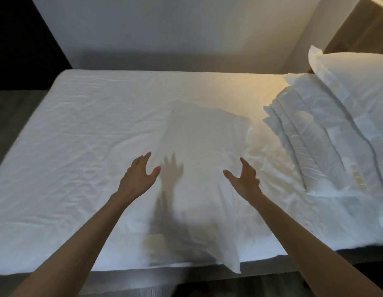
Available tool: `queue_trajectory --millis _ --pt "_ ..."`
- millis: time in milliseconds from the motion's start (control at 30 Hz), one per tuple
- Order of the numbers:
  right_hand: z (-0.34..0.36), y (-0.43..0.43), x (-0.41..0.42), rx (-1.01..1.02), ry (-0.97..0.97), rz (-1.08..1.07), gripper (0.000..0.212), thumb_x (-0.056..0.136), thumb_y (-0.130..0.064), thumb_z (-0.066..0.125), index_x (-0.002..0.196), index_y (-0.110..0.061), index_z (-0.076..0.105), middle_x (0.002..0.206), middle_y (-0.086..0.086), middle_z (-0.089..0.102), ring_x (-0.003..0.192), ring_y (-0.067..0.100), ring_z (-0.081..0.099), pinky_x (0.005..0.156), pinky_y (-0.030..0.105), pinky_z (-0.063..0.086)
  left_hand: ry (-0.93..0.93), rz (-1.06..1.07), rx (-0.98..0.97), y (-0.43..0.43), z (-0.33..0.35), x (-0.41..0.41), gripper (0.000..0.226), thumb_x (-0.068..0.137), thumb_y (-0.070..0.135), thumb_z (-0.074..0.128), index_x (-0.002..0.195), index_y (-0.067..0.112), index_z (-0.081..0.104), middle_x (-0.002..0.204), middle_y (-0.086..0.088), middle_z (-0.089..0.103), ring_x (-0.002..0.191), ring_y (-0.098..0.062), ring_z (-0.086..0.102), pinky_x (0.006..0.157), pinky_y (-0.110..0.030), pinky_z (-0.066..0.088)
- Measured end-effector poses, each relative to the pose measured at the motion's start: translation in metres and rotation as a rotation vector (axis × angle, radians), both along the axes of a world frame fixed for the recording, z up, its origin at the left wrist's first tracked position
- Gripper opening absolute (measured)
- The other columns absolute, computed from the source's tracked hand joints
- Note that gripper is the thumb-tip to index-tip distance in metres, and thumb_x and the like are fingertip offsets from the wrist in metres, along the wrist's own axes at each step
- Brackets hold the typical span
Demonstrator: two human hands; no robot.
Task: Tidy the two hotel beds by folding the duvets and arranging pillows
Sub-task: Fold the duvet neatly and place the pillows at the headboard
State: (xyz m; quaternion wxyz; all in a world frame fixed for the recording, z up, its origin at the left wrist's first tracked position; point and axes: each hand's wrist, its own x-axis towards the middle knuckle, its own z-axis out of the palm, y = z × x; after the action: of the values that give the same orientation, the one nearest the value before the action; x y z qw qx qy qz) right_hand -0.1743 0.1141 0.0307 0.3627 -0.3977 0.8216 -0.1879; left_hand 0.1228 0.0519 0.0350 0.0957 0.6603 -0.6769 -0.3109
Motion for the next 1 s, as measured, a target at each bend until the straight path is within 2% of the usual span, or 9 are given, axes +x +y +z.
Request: queue_trajectory --millis 167,267,400,533,700,800,867,1000 --pt "-0.058 -0.061 -0.023 0.07 -0.092 -0.127 0.088 0.087 -0.057 0.059 0.153 -0.033 0.006 0.16 0.011 0.01 0.142 0.042 0.02 0.112 0.051 0.022 0.092 0.098 0.136 -0.066 -0.054 -0.025 0.082 0.087 0.065 0.049 0.154 0.026 0.019 0.158 -0.004 0.025 0.145 -0.022 0.024 0.115 -0.042 0.026" --pt "-0.1 -0.09 -0.032 0.122 -0.166 -0.208 0.096 0.083 -0.06 0.063 0.153 -0.034 0.003 0.159 0.013 0.012 0.142 0.042 0.022 0.111 0.054 0.028 0.068 0.131 0.247 -0.091 -0.096 -0.036 0.113 0.059 0.091 0.036 0.153 0.033 0.013 0.16 -0.006 0.018 0.145 -0.028 0.023 0.115 -0.048 0.025" --pt "-0.156 -0.117 -0.04 0.168 -0.314 -0.3 0.112 0.076 -0.061 0.07 0.152 -0.035 -0.008 0.161 0.014 0.009 0.144 0.039 0.019 0.111 0.059 0.028 0.101 0.217 0.343 -0.119 -0.153 -0.05 0.131 0.041 0.098 0.038 0.153 0.037 0.009 0.158 -0.013 0.019 0.142 -0.036 0.025 0.113 -0.053 0.026" --pt "-0.204 -0.132 -0.046 0.179 -0.362 -0.349 0.133 0.066 -0.06 0.078 0.151 -0.03 -0.019 0.162 0.013 -0.002 0.149 0.031 0.002 0.117 0.051 0.018 0.17 0.269 0.326 -0.146 -0.186 -0.062 0.13 0.043 0.089 0.05 0.153 0.034 0.009 0.157 -0.009 0.025 0.14 -0.032 0.031 0.112 -0.047 0.031" --pt "-0.238 -0.146 -0.053 0.227 -0.325 -0.366 0.154 0.038 -0.07 0.081 0.148 -0.037 -0.021 0.16 0.017 0.009 0.146 0.038 0.012 0.116 0.055 0.021 0.152 0.259 0.315 -0.17 -0.219 -0.062 0.129 0.045 0.088 0.059 0.152 0.041 0.005 0.155 0.002 0.032 0.138 -0.027 0.038 0.112 -0.044 0.032" --pt "-0.247 -0.15 -0.054 0.188 -0.326 -0.417 0.149 0.045 -0.06 0.089 0.149 -0.04 -0.016 0.158 0.02 0.01 0.144 0.041 0.017 0.115 0.056 0.022 0.151 0.308 0.279 -0.174 -0.225 -0.062 0.124 0.049 0.088 0.059 0.152 0.039 0.01 0.152 0.006 0.038 0.135 -0.026 0.042 0.111 -0.046 0.033" --pt "-0.246 -0.147 -0.052 0.111 -0.35 -0.46 0.144 0.048 -0.052 0.091 0.151 -0.04 -0.009 0.157 0.018 0.015 0.143 0.04 0.02 0.115 0.054 0.024 0.144 0.354 0.26 -0.173 -0.226 -0.06 0.118 0.049 0.093 0.056 0.148 0.042 0.02 0.145 0.008 0.047 0.129 -0.028 0.048 0.109 -0.049 0.036" --pt "-0.232 -0.133 -0.052 0.007 -0.325 -0.436 0.133 0.053 -0.057 0.088 0.152 -0.036 0.001 0.153 0.012 0.03 0.136 0.036 0.035 0.112 0.051 0.031 0.256 0.373 0.25 -0.168 -0.214 -0.058 0.101 0.051 0.095 0.056 0.136 0.043 0.042 0.125 0.014 0.06 0.116 -0.022 0.058 0.104 -0.048 0.041"
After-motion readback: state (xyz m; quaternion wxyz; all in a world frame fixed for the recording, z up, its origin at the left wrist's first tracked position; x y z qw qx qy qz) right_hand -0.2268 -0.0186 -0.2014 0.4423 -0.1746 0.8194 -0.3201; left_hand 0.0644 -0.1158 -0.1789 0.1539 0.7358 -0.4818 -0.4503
